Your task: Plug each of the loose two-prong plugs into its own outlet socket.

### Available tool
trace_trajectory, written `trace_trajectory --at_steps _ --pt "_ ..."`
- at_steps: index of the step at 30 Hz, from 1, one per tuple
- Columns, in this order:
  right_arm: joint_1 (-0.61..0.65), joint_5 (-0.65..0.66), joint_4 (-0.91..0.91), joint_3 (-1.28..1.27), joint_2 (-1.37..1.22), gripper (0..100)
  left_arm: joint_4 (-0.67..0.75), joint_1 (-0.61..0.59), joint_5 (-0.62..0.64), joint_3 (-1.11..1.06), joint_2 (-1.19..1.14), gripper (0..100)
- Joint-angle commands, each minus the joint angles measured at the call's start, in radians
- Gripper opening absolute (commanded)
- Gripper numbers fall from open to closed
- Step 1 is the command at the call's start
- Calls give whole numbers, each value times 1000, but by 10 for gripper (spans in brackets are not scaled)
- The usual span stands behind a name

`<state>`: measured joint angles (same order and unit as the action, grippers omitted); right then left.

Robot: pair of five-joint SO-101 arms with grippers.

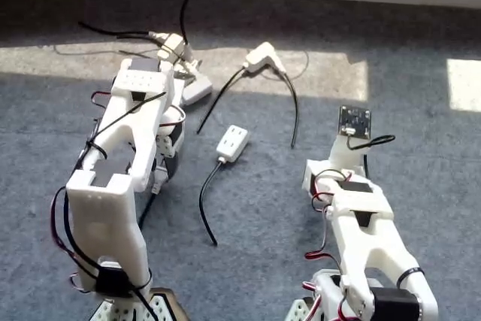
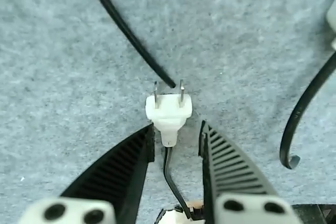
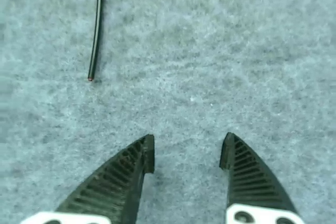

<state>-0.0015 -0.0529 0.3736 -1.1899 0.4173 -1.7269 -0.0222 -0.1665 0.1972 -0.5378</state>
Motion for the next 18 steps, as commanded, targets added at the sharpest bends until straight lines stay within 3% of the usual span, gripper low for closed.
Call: trace_trajectory --at_steps 1,12,18 --pt "10 -3 -18 -1 27 210 -25 16 -6 16 18 164" --pt "12 -3 -18 -1 27 210 18 56 -6 -91 8 164" --pt "12 -3 -18 -2 27 210 133 -24 -9 -151 8 164"
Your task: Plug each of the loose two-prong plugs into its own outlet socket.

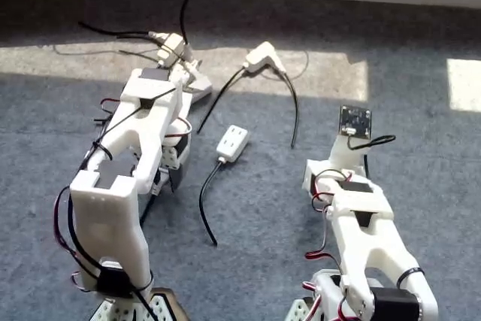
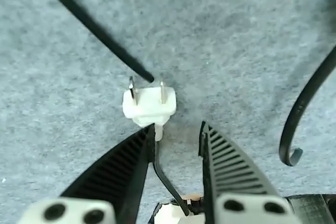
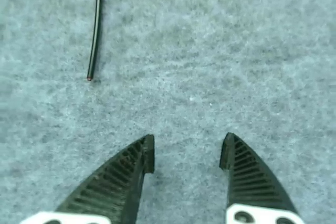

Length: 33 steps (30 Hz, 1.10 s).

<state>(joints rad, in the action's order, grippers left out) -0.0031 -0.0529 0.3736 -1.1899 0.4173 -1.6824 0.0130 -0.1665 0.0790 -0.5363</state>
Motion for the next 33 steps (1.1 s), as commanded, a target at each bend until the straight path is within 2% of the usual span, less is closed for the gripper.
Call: trace_trajectory --at_steps 1,6,21,28,33 --pt "13 -3 -18 -2 27 210 115 -81 -11 -48 7 164" --pt "13 -3 -18 -2 27 210 189 -150 -12 -65 7 164" --pt "13 -3 -18 -2 27 210 215 -114 -9 -47 15 162" --pt "13 -3 -18 -2 27 210 212 -25 -11 -47 13 5" --pt "13 -3 -18 -2 27 210 215 -7 -8 -47 7 14"
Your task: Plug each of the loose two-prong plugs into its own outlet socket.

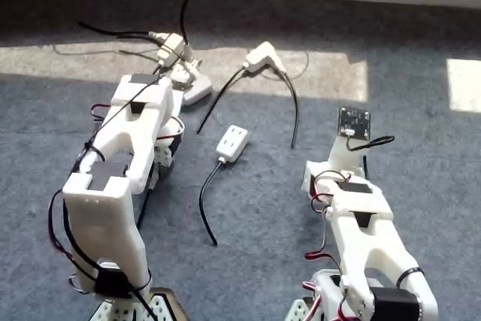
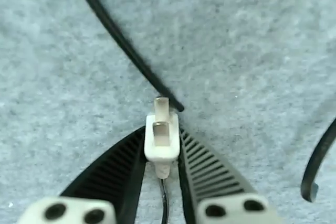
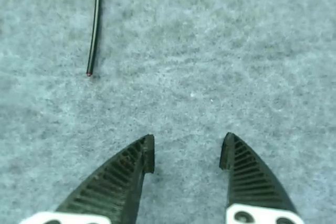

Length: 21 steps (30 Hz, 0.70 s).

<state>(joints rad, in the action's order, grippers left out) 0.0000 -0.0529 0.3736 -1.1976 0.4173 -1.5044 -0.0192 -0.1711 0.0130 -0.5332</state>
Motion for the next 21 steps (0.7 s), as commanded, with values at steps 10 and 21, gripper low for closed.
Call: trace_trajectory --at_steps 10,21 --pt "10 -3 -18 5 27 210 -5 -16 -6 229 15 8" --pt "10 -3 -18 5 27 210 -262 -13 -6 911 24 5"
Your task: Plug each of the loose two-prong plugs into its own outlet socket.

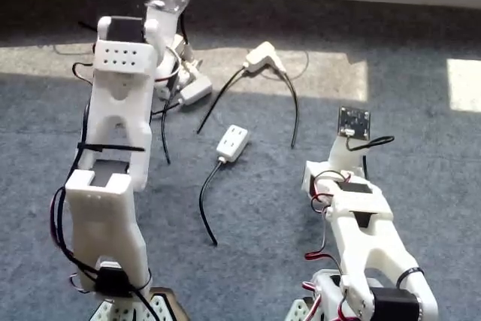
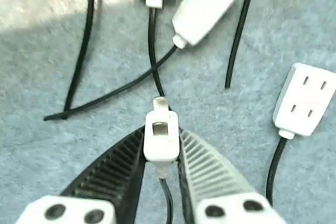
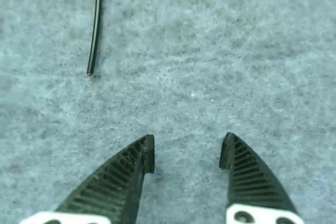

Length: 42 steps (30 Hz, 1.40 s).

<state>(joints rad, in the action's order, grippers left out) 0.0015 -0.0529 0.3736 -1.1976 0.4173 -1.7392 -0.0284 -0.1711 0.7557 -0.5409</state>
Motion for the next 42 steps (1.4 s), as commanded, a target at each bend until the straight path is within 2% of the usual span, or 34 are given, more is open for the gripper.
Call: trace_trajectory --at_steps 1,4,10,12,17,25,28,35,38,42 --pt "8 -3 -18 5 27 210 -28 7 -6 165 47 5" --pt "8 -3 -18 5 27 210 -29 62 -6 70 133 5" --pt "8 -3 -18 5 27 210 -17 234 -3 -283 473 5" --pt "8 -3 -18 5 27 210 52 248 -2 -410 598 5" --pt "8 -3 -18 5 27 210 359 231 -2 -863 923 5" --pt "8 -3 -18 5 27 210 1028 234 2 -1636 1382 5" --pt "8 -3 -18 5 27 210 1214 252 54 -1825 1495 5" --pt "5 -3 -18 8 27 210 1665 274 384 -2147 1685 5" --pt "2 -3 -18 8 36 210 1812 326 379 -2258 1735 5" --pt "18 -9 -21 33 39 210 1982 417 284 -2390 1787 5"
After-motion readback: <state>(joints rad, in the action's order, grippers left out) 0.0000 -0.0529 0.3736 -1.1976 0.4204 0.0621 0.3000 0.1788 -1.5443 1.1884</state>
